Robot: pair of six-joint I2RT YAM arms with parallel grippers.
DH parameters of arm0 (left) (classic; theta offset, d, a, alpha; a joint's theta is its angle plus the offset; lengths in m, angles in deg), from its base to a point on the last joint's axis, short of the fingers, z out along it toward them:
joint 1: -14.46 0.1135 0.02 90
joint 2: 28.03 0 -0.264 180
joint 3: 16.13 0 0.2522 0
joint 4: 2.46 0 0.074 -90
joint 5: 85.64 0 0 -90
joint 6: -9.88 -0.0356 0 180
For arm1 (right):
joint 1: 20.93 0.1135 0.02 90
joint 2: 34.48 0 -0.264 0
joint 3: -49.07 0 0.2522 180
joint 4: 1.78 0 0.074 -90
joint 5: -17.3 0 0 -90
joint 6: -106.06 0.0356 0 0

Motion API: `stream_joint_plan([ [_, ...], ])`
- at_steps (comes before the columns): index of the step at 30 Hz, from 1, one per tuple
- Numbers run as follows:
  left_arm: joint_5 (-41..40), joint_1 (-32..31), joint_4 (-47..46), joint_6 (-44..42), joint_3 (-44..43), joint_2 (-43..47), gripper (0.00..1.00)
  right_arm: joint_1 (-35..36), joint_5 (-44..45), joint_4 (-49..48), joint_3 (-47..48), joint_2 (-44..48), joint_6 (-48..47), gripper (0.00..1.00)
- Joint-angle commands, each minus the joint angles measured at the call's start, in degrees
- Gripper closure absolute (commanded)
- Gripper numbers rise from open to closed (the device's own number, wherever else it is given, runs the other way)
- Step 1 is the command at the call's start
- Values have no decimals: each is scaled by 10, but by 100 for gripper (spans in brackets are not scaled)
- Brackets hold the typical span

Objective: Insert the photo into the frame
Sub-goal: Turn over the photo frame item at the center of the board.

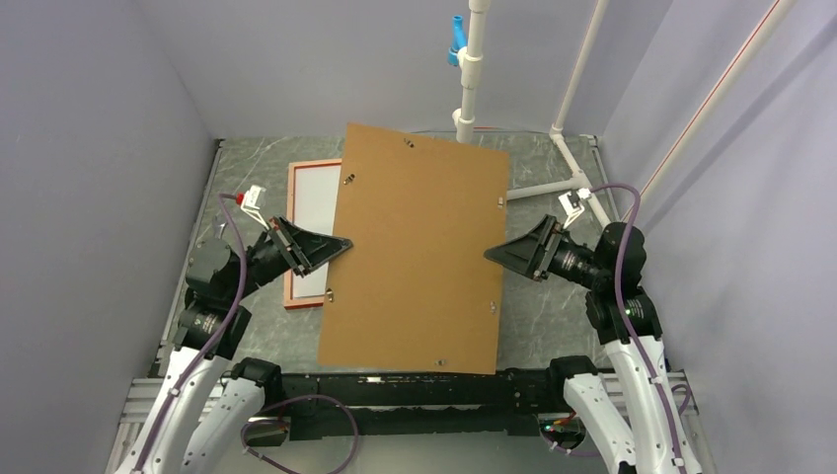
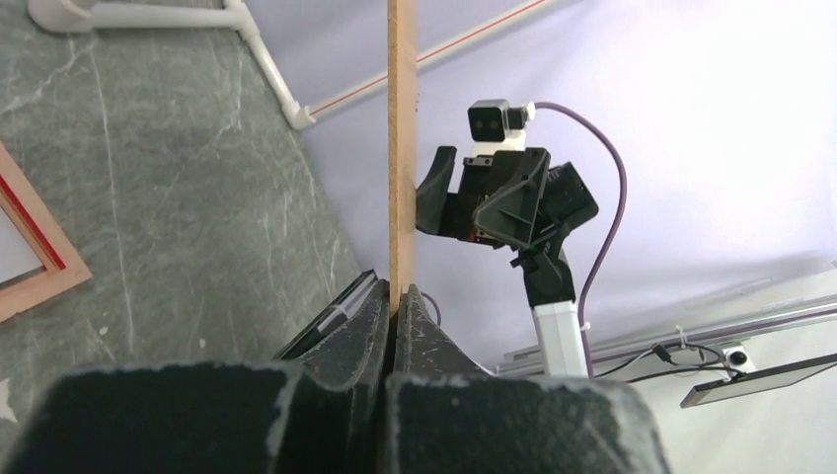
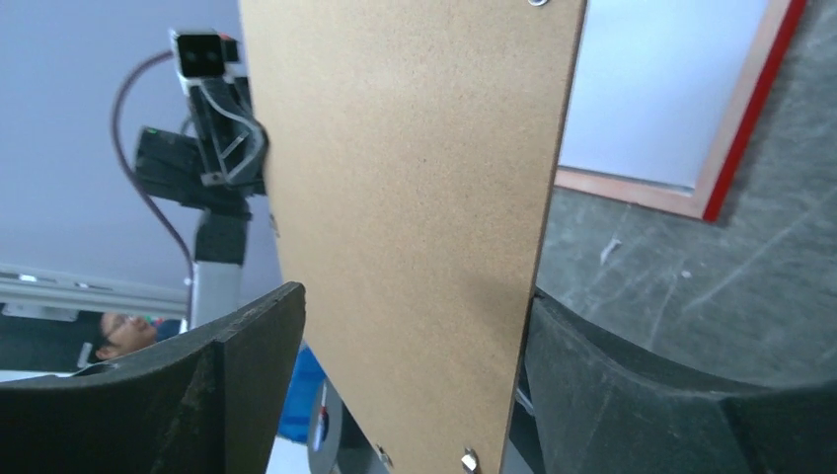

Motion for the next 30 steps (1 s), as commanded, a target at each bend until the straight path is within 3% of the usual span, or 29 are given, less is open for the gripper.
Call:
stream_joint_plan([
  [1, 43, 5, -66, 17, 17, -8, 100, 12, -122, -168, 18, 22, 119, 25],
  [7, 55, 18, -67, 11, 31, -7, 100, 12, -138, -258, 10, 27, 183, 45],
  [15, 71, 23, -85, 13, 43, -18, 100, 12, -161, -398, -2, 21, 286, 48],
  [22, 52, 26, 6, -52, 6, -26, 100, 13, -174, -321, 29, 21, 230, 51],
  [30, 48, 27, 20, -66, 6, -25, 100, 12, -175, -245, 49, 15, 180, 86],
])
